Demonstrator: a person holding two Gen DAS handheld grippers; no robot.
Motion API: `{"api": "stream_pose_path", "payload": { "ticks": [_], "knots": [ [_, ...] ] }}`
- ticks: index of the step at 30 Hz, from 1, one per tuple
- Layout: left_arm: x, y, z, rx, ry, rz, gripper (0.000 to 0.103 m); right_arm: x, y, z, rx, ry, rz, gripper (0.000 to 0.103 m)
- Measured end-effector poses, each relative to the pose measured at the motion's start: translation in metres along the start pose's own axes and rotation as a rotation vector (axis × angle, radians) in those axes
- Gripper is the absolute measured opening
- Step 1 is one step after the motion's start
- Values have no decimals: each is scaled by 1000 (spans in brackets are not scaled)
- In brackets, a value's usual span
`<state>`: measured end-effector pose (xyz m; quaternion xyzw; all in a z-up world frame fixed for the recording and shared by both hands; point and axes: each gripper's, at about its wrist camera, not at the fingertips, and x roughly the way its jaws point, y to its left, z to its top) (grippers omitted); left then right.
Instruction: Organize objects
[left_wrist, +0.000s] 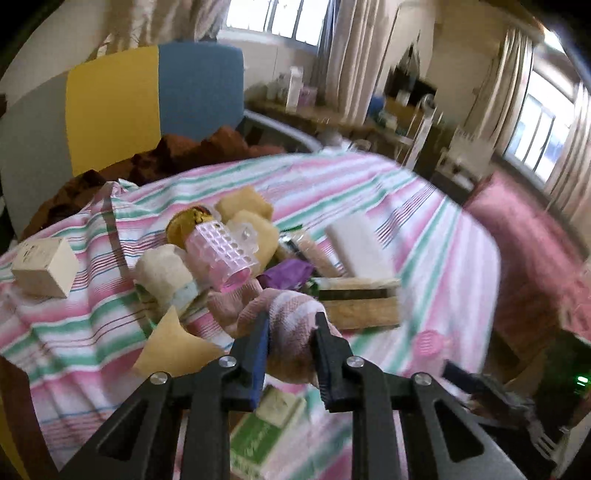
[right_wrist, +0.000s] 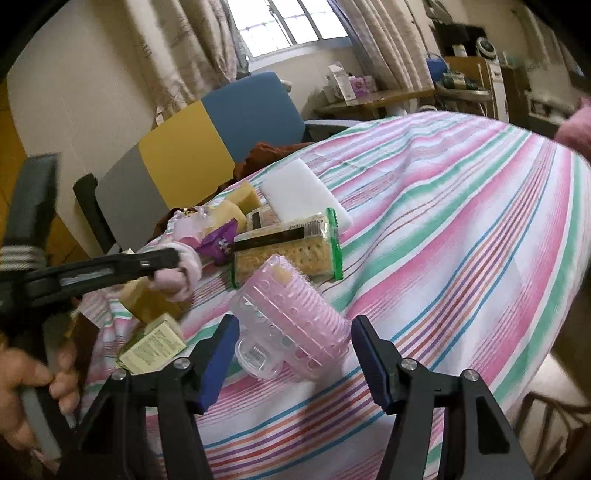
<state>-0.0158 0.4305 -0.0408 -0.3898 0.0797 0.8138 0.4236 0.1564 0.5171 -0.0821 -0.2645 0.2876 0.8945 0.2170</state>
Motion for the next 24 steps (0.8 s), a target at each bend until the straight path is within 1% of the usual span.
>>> {"api": "stream_pose_path", "payload": {
  "ticks": [2,6,8,10,13,16,19,23,24],
  "knots": [
    [-19,10,-3,-35,-38,-20,22,-4,4,-1,1,2,8,63],
    [-53,30,-17,-113,-85,-47,21,-13,21,-2,-32,-4,22,63],
    [-65,41,-27,-150,-92,-94,21,-17,28,-3,-42,-6,32,63],
    [-74,49,-35,-179,-96,-125,21,-20,34,-4,-56,-6,37,63],
    [-90,58,-46,-194,-117,-105,21,-22,45,-8,-67,5,46,63],
    [-105,70,-59,-246,-137,-132,21,-27,58,-11,-82,4,58,63],
    [-121,82,-73,-289,-157,-131,21,-33,73,-14,-110,4,75,63],
    [-145,103,-93,-355,-205,-157,21,-41,92,-19,-141,3,105,63],
    [-152,106,-95,-363,-216,-146,21,-43,97,-19,-146,3,114,63]
  ]
}}
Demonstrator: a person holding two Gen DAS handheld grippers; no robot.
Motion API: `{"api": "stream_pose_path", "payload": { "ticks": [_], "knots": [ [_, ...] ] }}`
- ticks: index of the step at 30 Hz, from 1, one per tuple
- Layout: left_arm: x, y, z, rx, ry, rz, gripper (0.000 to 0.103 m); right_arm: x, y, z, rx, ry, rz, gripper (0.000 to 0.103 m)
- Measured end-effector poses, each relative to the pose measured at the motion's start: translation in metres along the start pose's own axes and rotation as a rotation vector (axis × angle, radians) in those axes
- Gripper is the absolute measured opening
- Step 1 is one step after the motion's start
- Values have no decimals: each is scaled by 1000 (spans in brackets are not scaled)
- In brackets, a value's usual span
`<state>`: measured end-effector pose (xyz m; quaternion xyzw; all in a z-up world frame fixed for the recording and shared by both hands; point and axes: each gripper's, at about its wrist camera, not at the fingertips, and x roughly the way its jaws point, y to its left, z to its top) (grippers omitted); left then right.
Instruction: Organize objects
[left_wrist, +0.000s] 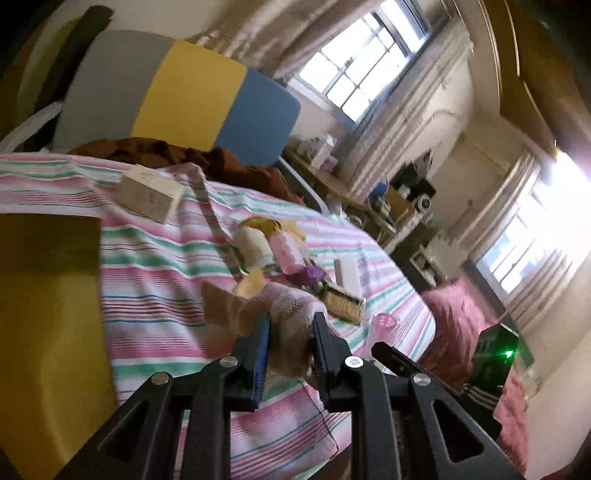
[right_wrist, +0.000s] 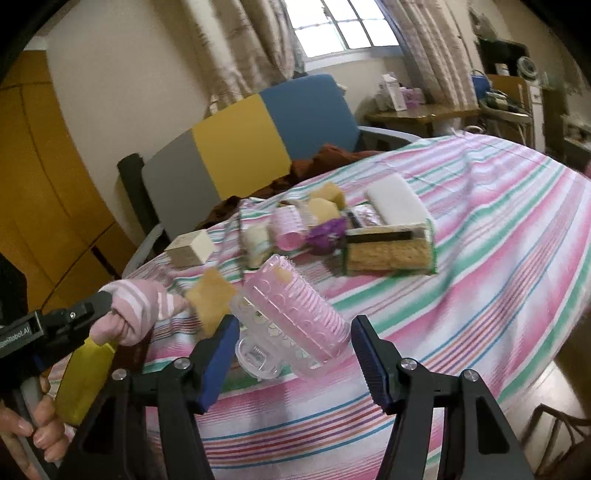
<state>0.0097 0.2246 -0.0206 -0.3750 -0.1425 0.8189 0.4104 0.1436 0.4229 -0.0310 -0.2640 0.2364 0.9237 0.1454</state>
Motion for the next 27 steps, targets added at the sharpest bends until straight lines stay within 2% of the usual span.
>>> {"api": "stream_pose_path", "payload": {
  "ticks": [4,9,20,27],
  "knots": [
    [-25,14,-5,7,-43,77,21,0,25,0,-43,22,46,63],
    [-53,39,-16,30,-47,215,21,8,73,-10,-143,90,140,63],
    [-117,111,-40,-93,-62,382,21,26,193,-46,-339,212,386,64],
    [-147,133,-56,-112,-48,502,21,48,251,-74,-421,319,470,64]
  ]
}}
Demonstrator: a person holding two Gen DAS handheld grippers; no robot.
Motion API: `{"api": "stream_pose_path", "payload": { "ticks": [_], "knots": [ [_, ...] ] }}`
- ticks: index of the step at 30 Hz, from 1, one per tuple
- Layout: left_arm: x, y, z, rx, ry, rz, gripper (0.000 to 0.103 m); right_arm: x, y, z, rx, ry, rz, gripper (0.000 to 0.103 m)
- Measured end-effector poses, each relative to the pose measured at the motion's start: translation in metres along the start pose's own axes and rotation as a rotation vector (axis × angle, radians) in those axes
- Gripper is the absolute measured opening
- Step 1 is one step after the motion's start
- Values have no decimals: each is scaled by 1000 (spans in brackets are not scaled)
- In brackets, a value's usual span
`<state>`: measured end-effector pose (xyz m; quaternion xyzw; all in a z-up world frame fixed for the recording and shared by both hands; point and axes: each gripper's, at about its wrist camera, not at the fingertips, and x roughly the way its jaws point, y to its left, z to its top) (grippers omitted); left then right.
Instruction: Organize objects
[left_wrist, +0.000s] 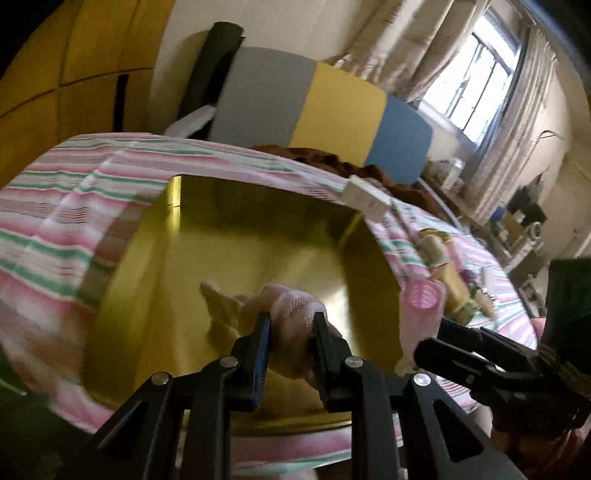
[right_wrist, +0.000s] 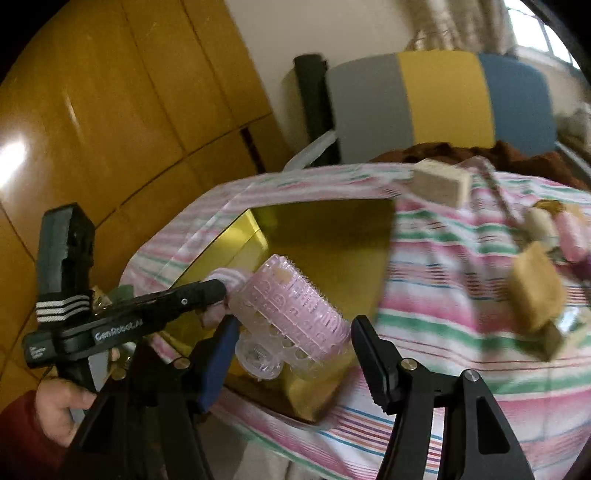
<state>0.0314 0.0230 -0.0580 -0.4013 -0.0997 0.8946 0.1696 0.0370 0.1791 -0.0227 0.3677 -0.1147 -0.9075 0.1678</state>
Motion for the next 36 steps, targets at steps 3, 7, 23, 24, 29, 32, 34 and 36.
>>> {"api": "stream_pose_path", "payload": {
  "ticks": [3,7,23,24,29,32,34,36],
  "knots": [
    [-5,13,-5,-16,9,39,21,24,7,3,27,46,35,64],
    [-7,30,-10,-52,22,80,29,45,19,0,38,82,61,66],
    [-54,30,0,-222,-167,109,66,6,9,-14,59,-33,-7,85],
    [-52,26,2,-219,-160,98,67,4,7,-14,63,-44,-14,85],
    [-38,1,4,-176,-118,56,67,-11,-7,-12,86,-83,-48,85],
    [-32,-15,2,-149,-97,34,67,-19,-17,-12,106,-98,-64,85],
    [-27,-26,1,-134,-88,19,67,-21,-22,-13,117,-97,-74,85],
    [-23,-34,0,-119,-73,7,67,-25,-29,-14,131,-103,-84,85]
  ]
}}
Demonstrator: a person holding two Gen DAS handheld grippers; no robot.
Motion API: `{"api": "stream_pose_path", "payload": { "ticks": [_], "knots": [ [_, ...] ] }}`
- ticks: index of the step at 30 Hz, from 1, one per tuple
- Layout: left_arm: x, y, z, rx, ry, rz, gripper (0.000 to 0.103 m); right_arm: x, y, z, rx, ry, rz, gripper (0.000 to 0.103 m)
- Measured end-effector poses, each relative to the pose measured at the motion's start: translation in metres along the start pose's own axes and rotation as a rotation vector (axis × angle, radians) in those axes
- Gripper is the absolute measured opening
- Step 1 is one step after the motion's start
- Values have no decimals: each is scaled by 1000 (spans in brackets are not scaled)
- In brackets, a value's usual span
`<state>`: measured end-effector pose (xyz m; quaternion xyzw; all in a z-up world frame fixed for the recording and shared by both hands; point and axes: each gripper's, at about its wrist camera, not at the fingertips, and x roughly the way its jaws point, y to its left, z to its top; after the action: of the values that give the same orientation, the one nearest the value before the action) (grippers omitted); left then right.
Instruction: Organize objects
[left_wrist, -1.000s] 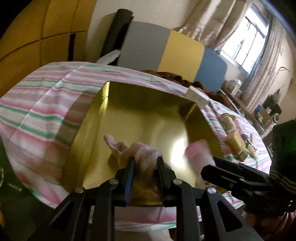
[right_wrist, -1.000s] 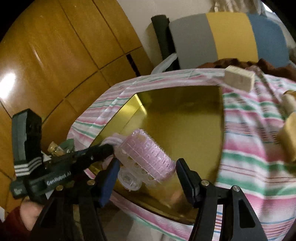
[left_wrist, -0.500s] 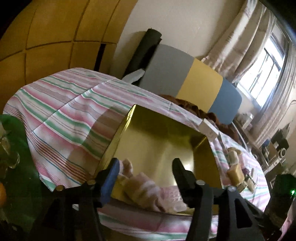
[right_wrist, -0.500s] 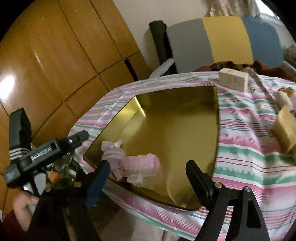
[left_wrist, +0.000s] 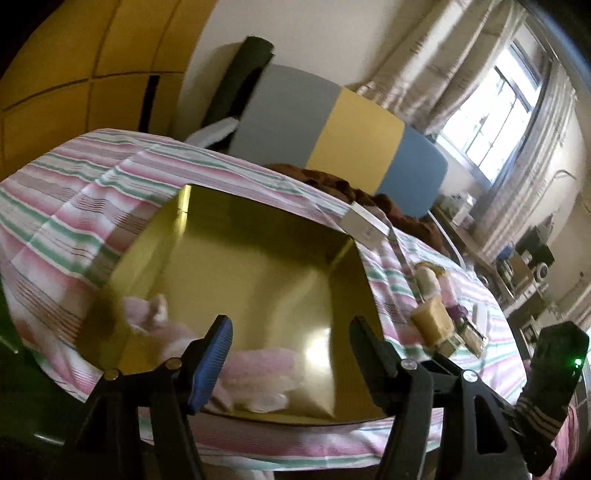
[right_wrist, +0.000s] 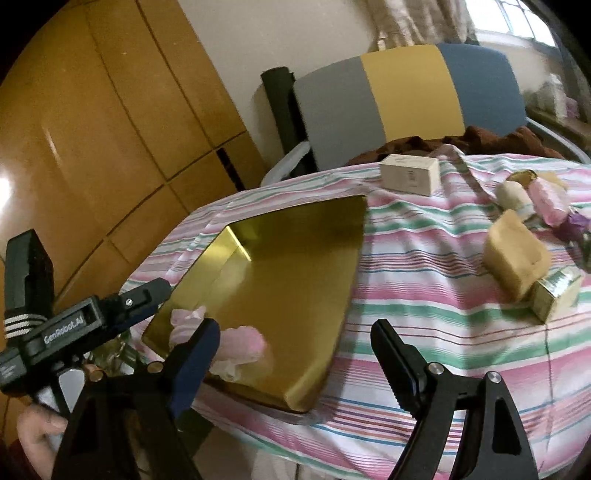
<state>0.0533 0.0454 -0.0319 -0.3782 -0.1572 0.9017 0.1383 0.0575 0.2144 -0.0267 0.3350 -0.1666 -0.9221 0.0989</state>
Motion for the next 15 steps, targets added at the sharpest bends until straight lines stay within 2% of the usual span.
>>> {"api": "stream_pose_path", "payload": {
  "ticks": [15],
  "knots": [
    [16,-48,-10,96,66,-49,67,-23,-42,3,84,-48,-68,85]
  ]
}}
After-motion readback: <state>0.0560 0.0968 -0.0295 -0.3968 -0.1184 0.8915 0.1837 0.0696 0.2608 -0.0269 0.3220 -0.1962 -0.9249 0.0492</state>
